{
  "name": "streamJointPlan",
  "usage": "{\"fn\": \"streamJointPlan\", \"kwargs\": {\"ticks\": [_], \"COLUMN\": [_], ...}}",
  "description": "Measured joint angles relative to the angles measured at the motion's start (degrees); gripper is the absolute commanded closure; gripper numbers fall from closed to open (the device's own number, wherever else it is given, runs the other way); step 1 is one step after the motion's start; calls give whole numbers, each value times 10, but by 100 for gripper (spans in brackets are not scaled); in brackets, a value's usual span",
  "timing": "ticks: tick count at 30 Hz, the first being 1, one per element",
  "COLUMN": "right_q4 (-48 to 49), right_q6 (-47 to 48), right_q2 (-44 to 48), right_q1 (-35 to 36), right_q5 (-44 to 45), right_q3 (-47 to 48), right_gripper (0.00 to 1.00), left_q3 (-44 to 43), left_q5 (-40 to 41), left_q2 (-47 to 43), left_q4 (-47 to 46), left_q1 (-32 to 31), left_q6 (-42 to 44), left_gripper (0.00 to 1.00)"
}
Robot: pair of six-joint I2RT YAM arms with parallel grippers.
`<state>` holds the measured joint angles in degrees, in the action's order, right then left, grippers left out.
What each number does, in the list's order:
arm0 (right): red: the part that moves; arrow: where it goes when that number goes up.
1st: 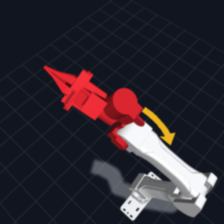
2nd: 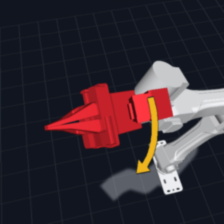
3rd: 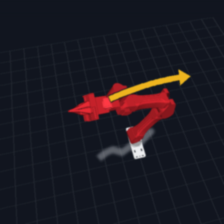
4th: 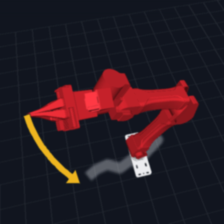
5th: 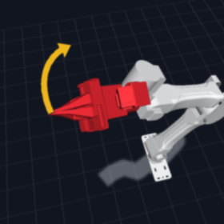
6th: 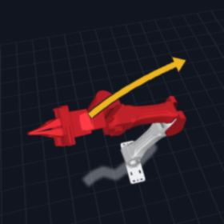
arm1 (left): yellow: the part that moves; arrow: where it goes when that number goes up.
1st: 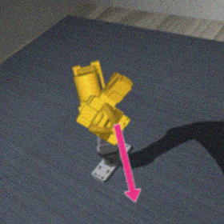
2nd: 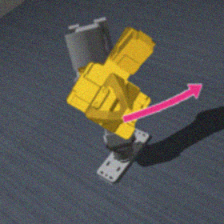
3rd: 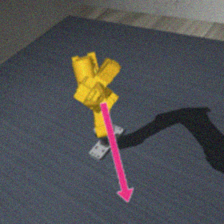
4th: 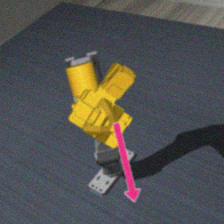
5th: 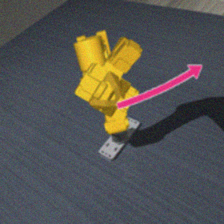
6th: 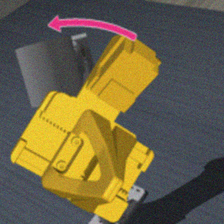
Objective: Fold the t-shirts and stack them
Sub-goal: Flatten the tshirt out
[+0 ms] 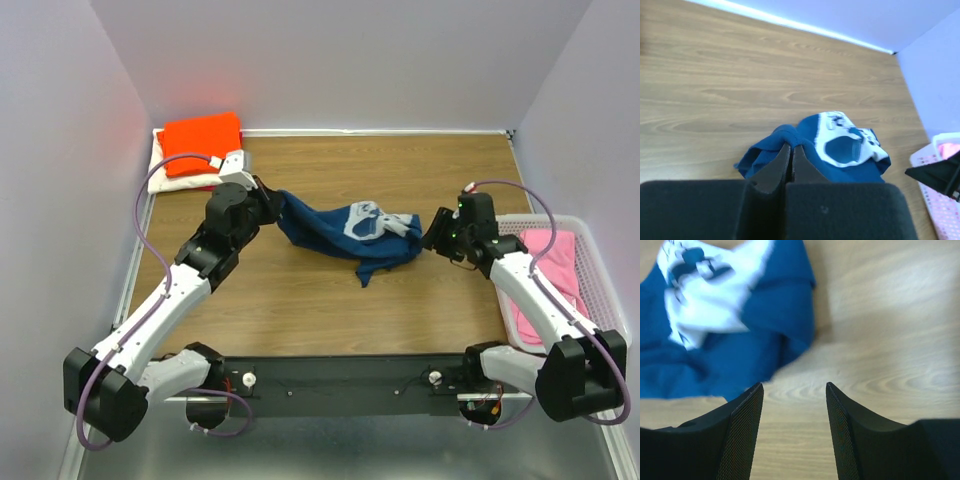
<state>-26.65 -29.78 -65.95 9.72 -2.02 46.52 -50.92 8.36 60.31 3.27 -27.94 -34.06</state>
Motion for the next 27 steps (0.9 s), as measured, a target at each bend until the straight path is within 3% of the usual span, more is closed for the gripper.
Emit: {"fn": "streamJointPlan", "kwargs": {"ticks": [11, 20, 27], "right_q4": [35, 119, 167], "right_q6": [-83, -148, -202], "right_q2": [-10, -122, -200], "right_q1": [178, 300, 330], "right_q5": [54, 109, 160], "right_q3": [-70, -53, -19], "right_gripper": [42, 42, 41], "left_q3": [0, -5, -12], "left_q5": [-1, -6, -19], "left_q2": [0, 2, 9], "left_q4": [46, 58, 59], "left_q1": [31, 51, 59], "left_q6": [26, 45, 56], "left_gripper": [100, 100, 100]}}
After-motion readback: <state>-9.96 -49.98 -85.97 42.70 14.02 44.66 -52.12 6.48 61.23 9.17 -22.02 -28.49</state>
